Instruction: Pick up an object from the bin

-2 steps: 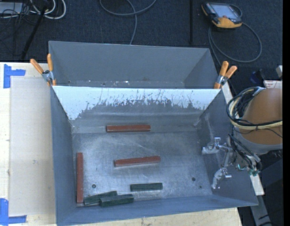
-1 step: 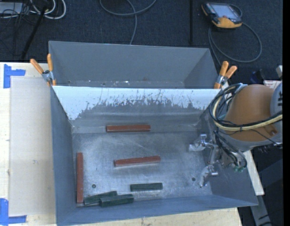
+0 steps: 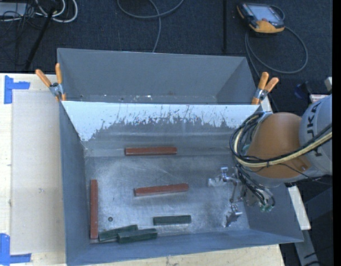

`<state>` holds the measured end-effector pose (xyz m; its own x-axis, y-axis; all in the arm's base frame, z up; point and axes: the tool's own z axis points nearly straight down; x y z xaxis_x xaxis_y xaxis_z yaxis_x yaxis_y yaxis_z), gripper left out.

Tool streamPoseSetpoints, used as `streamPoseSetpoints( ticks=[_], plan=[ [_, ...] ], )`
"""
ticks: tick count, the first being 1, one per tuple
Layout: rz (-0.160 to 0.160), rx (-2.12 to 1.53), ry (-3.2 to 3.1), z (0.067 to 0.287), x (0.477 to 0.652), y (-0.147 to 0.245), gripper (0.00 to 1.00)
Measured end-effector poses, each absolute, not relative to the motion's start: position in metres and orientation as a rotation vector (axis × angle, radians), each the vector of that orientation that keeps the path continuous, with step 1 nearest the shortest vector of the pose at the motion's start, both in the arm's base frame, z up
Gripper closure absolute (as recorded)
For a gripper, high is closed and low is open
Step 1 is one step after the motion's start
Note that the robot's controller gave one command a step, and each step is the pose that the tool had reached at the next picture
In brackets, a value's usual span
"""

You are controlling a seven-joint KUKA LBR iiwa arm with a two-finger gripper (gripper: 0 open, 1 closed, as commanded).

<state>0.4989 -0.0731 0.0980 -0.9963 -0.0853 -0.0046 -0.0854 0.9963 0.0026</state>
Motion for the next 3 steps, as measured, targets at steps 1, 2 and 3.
streamPoseSetpoints(
  ticks=[1, 2, 3],
  plan=[
    [-0.001, -0.334, 3.125, 0.082, 0.518, -0.028, 0.0],
    [0.002, -0.374, 3.117, 0.081, 0.533, 0.02, 0.0],
    [0.002, -0.28, 3.118, 0.077, 0.583, 0.027, 1.0]
  ],
)
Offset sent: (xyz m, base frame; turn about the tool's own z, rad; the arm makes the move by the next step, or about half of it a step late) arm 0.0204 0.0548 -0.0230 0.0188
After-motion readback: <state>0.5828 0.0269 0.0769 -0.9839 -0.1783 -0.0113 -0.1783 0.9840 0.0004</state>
